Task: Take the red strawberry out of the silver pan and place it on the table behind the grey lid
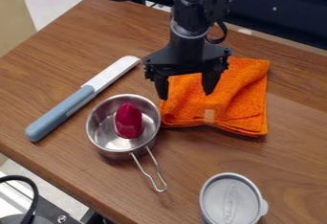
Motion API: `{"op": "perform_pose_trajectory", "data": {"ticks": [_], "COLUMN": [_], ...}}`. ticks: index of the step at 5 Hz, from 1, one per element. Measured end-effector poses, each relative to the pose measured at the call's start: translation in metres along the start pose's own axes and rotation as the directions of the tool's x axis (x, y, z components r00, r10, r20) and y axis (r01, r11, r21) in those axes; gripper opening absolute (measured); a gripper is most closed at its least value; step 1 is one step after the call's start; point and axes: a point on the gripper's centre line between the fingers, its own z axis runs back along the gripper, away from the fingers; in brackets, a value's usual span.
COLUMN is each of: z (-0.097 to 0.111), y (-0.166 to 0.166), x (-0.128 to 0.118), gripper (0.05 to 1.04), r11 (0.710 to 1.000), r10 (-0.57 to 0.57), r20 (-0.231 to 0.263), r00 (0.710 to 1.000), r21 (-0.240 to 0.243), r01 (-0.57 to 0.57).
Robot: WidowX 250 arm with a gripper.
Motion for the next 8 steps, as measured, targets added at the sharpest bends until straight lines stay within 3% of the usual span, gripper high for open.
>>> {"op": "perform_pose_trajectory", "data": {"ticks": [2, 3, 6, 7, 8], "z": [-0.002, 0.009, 0.005, -0.007, -0.021], "y": [0.013, 0.029, 0.079, 0.084, 0.085], "x": [-0.01, -0.01, -0.024, -0.016, -0.011], "gripper": [0.999, 0.999, 0.999, 0.999, 0.999], "r11": [1.0, 1.0, 0.999, 0.999, 0.999], "r10": [-0.017, -0.015, -0.054, -0.036, -0.033], "r20": [-0.025, -0.041, 0.02, 0.083, 0.093], "r00": [1.0, 0.999, 0.998, 0.996, 0.995], "r21": [0.024, -0.006, 0.006, 0.022, 0.036], "r01": [0.018, 0.015, 0.054, 0.034, 0.03]}}
